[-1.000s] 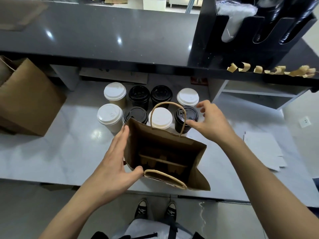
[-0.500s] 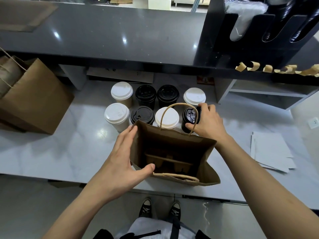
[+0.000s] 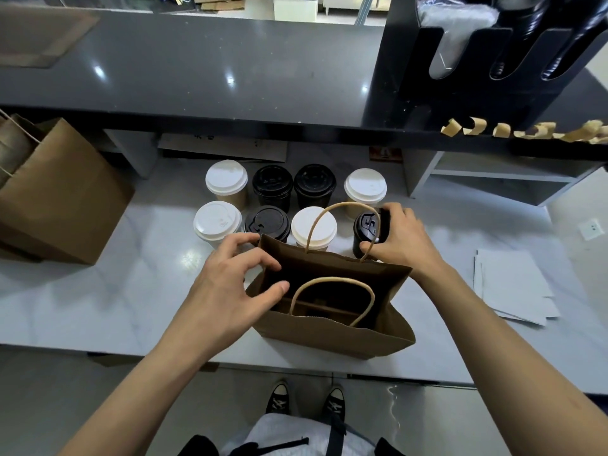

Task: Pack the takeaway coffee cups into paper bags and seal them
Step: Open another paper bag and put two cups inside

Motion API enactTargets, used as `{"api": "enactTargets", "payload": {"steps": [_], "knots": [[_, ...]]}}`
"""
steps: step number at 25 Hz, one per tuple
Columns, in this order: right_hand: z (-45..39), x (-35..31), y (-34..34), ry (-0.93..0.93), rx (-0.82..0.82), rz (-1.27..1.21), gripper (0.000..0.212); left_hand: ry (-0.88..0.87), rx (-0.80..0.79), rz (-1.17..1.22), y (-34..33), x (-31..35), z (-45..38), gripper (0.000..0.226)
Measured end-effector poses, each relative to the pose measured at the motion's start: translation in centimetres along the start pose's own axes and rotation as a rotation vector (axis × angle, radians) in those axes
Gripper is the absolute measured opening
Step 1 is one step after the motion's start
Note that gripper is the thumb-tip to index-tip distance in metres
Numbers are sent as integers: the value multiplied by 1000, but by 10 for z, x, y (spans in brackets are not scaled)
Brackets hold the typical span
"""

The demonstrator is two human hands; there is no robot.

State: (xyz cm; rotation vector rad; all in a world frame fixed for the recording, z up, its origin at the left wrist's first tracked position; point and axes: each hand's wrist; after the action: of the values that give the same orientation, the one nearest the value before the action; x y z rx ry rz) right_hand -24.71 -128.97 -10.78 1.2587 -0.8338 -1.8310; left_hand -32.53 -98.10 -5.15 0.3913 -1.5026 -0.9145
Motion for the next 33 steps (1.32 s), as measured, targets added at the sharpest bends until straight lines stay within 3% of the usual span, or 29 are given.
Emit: {"api": "enactTargets", "payload": {"steps": [4,8,14,22,33], "knots": [[17,8,15,-25,82,-122,83,0,-112,-37,-1,-7,1,79],[50,6,37,-7,166,-232,82,24,-135,-43,-3,-10,1,103],[110,-9,76,60,286,-392,68,37,-137,-57,-6,-11,3,117],[172,-33,103,149,370,-502,71,41,-154,-67,-6,-11,3,124],[189,-70,68,356,48,-332,76,53,-192,-87,-2,-7,6,129]]}}
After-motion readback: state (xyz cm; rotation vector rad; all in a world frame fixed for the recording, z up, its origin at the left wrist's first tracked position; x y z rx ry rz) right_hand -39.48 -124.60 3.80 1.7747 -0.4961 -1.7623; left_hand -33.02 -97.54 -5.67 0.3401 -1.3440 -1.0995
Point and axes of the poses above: each hand's wrist, its own z-axis away from the middle knuckle, its own y-axis out of the back of the hand, x = y × z, and after that the axes turned 7 degrees about -x, right-handed
